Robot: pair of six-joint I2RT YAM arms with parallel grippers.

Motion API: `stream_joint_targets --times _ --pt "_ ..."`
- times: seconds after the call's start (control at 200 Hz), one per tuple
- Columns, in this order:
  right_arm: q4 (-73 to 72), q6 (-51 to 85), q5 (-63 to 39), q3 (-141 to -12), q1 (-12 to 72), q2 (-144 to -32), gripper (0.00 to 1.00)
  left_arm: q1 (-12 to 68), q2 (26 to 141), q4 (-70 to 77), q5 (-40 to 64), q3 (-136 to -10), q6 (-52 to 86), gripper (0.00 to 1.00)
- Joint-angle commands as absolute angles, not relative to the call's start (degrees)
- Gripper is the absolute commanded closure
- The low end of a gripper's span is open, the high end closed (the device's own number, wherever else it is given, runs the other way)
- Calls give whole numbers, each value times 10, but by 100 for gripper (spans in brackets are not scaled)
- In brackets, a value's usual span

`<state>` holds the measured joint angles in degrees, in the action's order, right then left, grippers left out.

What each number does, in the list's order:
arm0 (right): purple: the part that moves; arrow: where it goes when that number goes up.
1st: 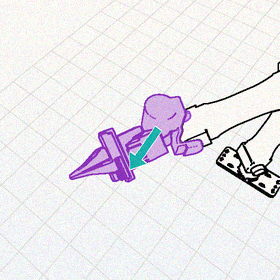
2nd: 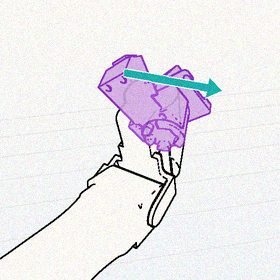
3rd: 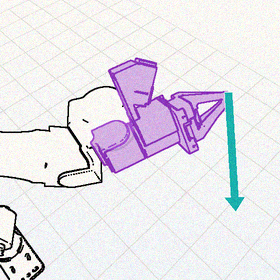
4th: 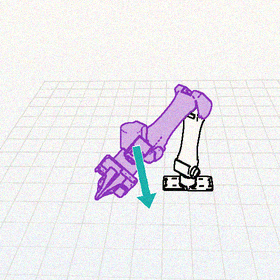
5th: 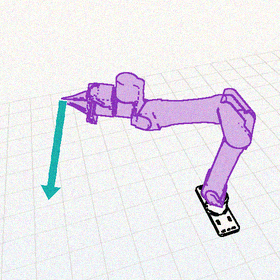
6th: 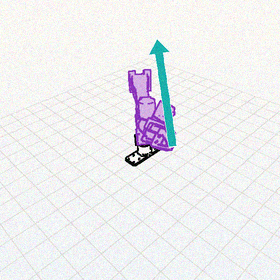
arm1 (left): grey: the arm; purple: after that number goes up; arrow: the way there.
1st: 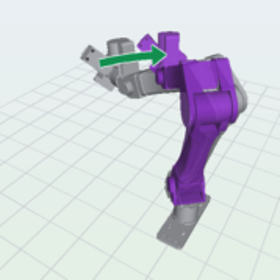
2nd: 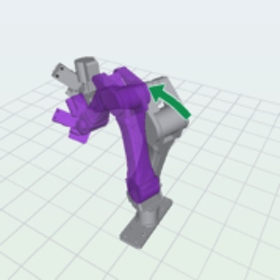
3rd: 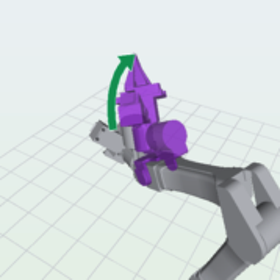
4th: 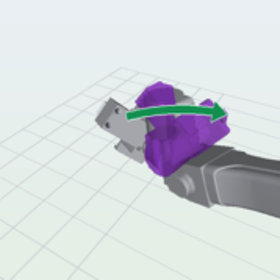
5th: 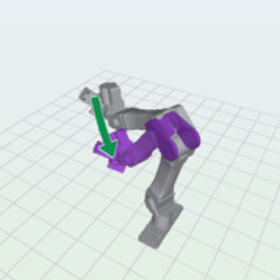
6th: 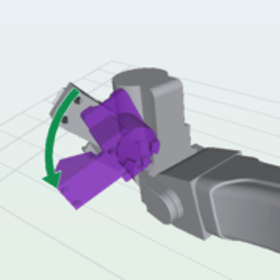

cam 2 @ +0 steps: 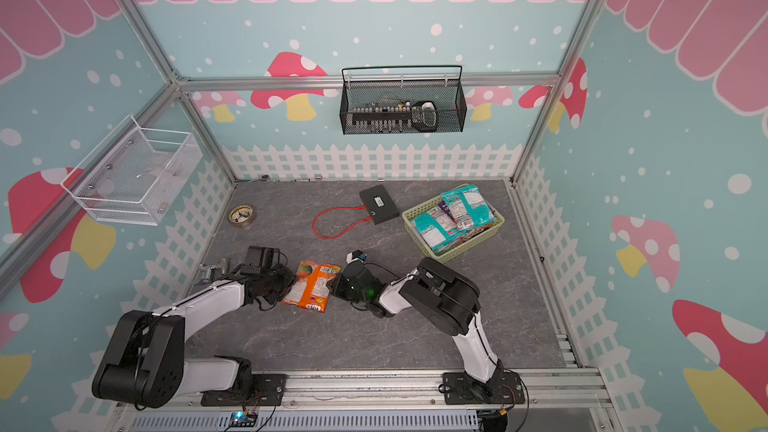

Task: Put the candies in the basket
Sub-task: Pick up the candy at the center of the board.

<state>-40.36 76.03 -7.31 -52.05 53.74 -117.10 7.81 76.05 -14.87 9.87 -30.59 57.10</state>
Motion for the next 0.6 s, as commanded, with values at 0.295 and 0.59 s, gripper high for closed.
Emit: stream_joint_targets --times 0.295,0.59 --pt "-514 629 -159 -472 499 -1134 100 145 701 -183 111 -290 626 58" --pt "-145 374 -130 -523 454 -961 100 147 627 -162 69 -374 451 37"
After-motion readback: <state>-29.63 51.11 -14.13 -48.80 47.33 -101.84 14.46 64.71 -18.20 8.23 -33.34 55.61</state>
